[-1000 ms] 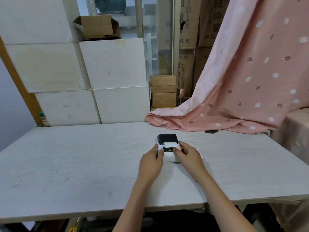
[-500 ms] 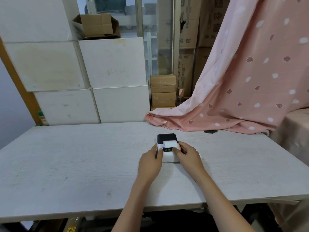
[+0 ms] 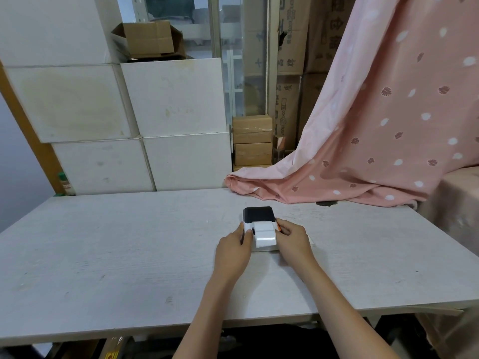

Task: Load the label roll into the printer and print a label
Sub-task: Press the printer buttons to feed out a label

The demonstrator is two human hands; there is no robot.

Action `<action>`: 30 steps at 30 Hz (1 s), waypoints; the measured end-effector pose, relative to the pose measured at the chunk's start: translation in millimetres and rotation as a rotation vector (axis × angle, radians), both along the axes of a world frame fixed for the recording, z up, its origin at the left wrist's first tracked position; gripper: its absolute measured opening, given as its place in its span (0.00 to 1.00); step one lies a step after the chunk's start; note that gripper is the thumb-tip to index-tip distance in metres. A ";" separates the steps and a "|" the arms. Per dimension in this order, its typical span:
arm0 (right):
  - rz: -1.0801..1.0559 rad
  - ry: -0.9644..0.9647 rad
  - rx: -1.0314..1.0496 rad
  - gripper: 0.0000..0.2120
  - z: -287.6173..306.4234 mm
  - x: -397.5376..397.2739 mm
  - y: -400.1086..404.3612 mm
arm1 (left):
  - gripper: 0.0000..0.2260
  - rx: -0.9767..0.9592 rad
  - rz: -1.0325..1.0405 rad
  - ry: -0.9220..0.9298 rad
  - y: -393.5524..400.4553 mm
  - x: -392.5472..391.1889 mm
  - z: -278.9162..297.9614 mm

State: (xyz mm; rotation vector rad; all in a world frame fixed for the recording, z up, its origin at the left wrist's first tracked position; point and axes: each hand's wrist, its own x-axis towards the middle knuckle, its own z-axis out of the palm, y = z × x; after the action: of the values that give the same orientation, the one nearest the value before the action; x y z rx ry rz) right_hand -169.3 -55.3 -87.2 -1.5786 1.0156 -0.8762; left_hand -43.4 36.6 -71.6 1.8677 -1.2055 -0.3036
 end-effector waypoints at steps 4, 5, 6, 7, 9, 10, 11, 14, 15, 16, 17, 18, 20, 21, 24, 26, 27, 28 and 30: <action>-0.010 0.023 -0.034 0.20 1.8 -2.0 4.6 | 0.16 0.002 0.009 -0.014 -0.3 -0.1 -0.6; -0.009 0.021 -0.039 0.19 2.8 -2.7 6.0 | 0.16 -0.001 0.011 -0.014 -0.1 -0.4 -0.7; -0.005 0.014 -0.040 0.19 3.9 -3.5 7.2 | 0.15 -0.004 0.011 -0.011 0.4 -0.6 -0.8; 0.003 0.009 -0.042 0.20 4.1 -4.1 7.5 | 0.15 -0.005 0.009 -0.006 0.9 -0.8 -1.1; 0.016 0.008 -0.055 0.20 4.5 -4.8 8.2 | 0.15 -0.003 -0.001 0.000 1.3 -0.6 -2.2; 0.016 0.013 -0.057 0.20 4.0 -4.7 8.0 | 0.14 0.000 -0.006 -0.002 1.1 -0.3 -2.7; 0.015 0.013 -0.057 0.19 3.5 -4.7 7.8 | 0.14 0.002 -0.009 -0.003 0.7 0.2 -3.4; 0.012 0.017 -0.056 0.17 3.0 -4.8 7.3 | 0.14 0.001 -0.013 0.004 0.5 0.6 -3.7; 0.011 0.019 -0.056 0.16 2.4 -4.7 6.8 | 0.14 0.001 -0.015 0.003 0.9 0.4 -3.0; 0.009 0.021 -0.057 0.15 2.1 -4.7 6.2 | 0.14 0.002 -0.016 -0.001 1.2 0.4 -2.8; 0.007 0.023 -0.060 0.14 1.4 -4.6 5.6 | 0.14 0.002 -0.016 -0.004 1.2 0.7 -3.0; 0.006 0.025 -0.061 0.13 1.3 -4.3 5.6 | 0.14 0.002 -0.015 -0.006 1.1 1.0 -3.0; 0.005 0.020 -0.065 0.14 1.2 -4.1 6.0 | 0.15 0.002 -0.014 -0.011 0.9 1.2 -3.2; 0.004 0.018 -0.069 0.15 0.9 -4.2 5.9 | 0.15 0.001 -0.015 -0.016 0.8 1.3 -3.4; 0.000 0.018 -0.079 0.13 1.4 -5.0 6.2 | 0.15 -0.001 -0.014 -0.012 0.2 2.1 -4.2; -0.004 0.025 -0.088 0.14 2.0 -4.8 6.8 | 0.15 -0.003 -0.010 -0.002 -0.4 2.3 -5.1; -0.007 0.026 -0.091 0.14 1.8 -4.5 6.7 | 0.15 -0.006 -0.010 -0.004 -0.5 2.3 -5.8; -0.010 0.030 -0.089 0.14 1.8 -4.4 6.4 | 0.15 -0.008 -0.011 -0.007 -0.6 2.3 -6.2; -0.013 0.031 -0.089 0.13 3.1 -4.8 7.3 | 0.15 -0.013 -0.010 -0.004 -0.9 2.3 -6.5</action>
State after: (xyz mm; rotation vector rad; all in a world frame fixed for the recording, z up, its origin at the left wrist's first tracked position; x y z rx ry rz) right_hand -174.1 -48.0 -84.1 -1.6669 1.0217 -0.9192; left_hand -41.1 35.7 -78.1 1.8525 -1.2177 -0.2972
